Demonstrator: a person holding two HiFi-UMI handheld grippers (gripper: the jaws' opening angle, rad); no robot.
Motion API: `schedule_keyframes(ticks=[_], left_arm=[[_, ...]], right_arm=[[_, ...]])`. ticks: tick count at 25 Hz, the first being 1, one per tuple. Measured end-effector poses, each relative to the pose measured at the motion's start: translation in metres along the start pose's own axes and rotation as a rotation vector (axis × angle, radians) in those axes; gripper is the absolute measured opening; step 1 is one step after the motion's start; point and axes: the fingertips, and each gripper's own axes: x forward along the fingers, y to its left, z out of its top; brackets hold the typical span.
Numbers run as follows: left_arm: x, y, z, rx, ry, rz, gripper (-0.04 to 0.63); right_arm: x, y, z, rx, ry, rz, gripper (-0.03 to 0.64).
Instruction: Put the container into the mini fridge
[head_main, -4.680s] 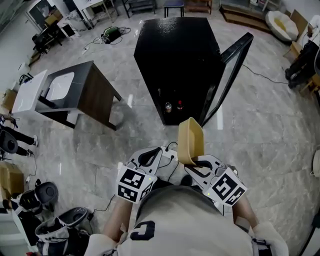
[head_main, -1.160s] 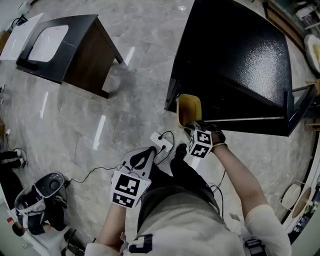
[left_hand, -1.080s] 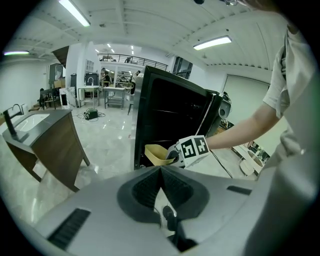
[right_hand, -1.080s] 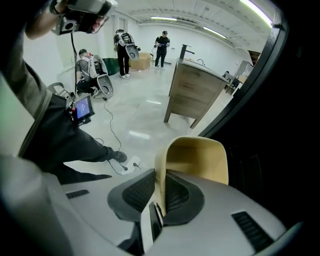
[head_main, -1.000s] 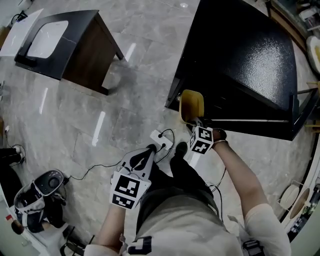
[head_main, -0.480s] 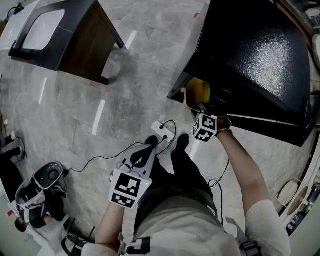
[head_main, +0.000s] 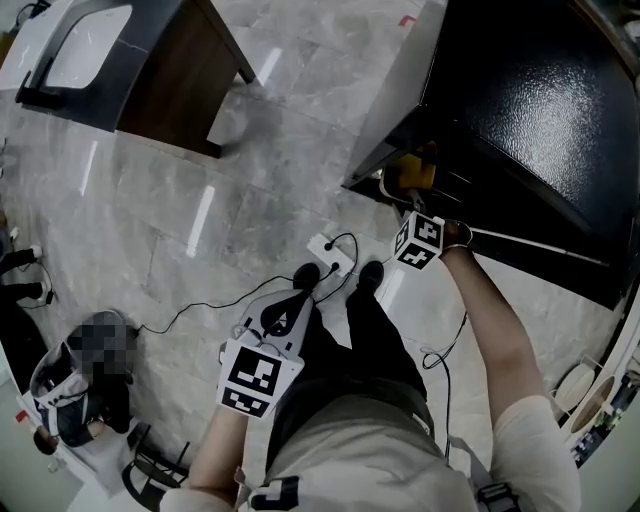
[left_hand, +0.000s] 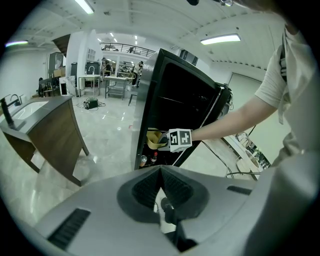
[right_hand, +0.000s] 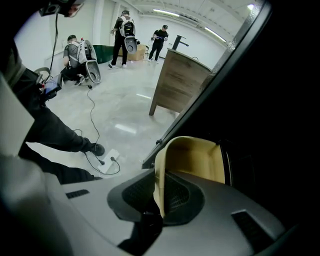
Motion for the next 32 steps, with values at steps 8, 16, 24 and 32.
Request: schedule_keyframes(ticks=[8,16,24,32], left_arm=[[-0.001,0.007,-0.008,-0.015,0.024,0.004,0.055],[0.003,0.011,-0.014,-0.017,0.039,-0.002,0.055],[0.005,0.017,-0.021,-0.023,0.04,0.01,0.055],[0.001,0.023,-0.025,-0.026,0.029,0.027,0.055]], right_arm=[[0.016,-0.019,0.007,-0.013,-0.009,-0.046,0.052],[0.028,-0.037,0.001,-0.018,0.015,-0.109,0.054],[0.039,-0.059,-0.006,-0.022,0.067,-0.198,0.054],[0.037,-0.062,-0.011,0.006,0.082,-0.237,0.133]])
